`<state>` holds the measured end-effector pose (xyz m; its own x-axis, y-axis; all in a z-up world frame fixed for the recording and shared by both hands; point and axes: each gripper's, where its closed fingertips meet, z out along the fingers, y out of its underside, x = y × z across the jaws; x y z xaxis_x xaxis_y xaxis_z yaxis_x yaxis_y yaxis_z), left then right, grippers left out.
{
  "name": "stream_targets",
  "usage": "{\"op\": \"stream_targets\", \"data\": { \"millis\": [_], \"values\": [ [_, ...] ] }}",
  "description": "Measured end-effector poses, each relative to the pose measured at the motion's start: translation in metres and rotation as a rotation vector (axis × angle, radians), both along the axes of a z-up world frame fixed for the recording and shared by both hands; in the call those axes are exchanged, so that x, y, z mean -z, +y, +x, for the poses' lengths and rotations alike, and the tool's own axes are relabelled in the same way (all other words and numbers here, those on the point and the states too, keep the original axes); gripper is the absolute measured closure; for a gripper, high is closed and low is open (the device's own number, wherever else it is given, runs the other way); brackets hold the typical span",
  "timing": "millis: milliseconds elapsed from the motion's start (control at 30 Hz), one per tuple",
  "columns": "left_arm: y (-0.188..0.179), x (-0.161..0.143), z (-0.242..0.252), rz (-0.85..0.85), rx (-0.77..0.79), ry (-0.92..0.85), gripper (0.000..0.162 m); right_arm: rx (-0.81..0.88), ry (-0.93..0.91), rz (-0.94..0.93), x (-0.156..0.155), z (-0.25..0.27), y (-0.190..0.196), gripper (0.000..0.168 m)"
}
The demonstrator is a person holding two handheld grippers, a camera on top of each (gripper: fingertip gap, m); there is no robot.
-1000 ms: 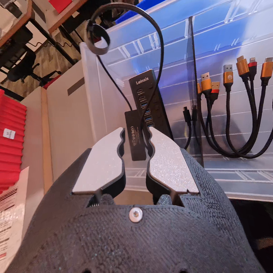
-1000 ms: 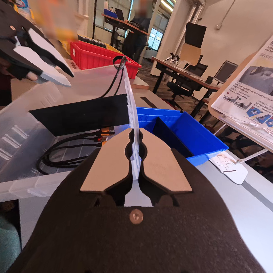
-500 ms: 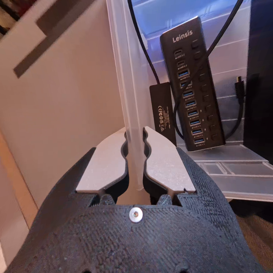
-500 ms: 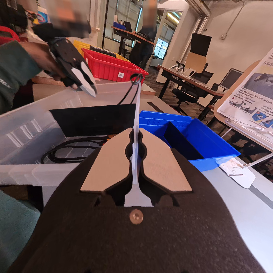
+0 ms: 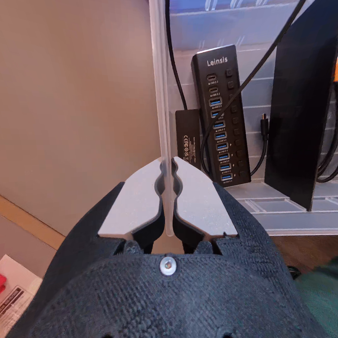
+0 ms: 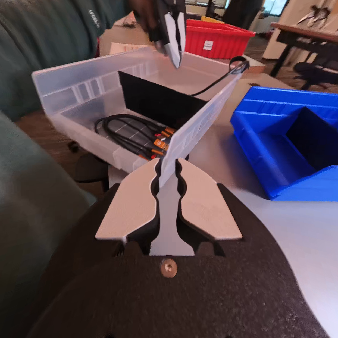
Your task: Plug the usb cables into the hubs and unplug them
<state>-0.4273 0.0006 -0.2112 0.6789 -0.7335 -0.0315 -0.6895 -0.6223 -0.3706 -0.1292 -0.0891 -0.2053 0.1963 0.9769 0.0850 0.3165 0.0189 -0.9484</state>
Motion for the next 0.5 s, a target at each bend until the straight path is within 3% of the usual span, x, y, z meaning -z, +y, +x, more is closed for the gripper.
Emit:
{"op": "stream_targets", "data": {
  "millis": [167,267,367,500],
  "values": [
    [0.025,0.007,-0.054,-0.064,-0.104,0.028,0.156,0.045,-0.231,0.017,0.017,0.004,0.059,0.123],
    [0.049,0.018,-0.087,-0.085,-0.194,0.055,0.154,0.185,-0.401,0.175,0.019,0.01,0.119,0.101],
    [0.078,0.023,-0.11,-0.039,-0.229,0.065,0.152,0.179,-0.469,0.282,0.016,-0.004,0.134,0.11],
    [0.118,0.022,-0.12,0.016,-0.233,0.103,0.15,0.141,-0.733,0.48,0.041,-0.025,0.142,0.109]
  ]
}}
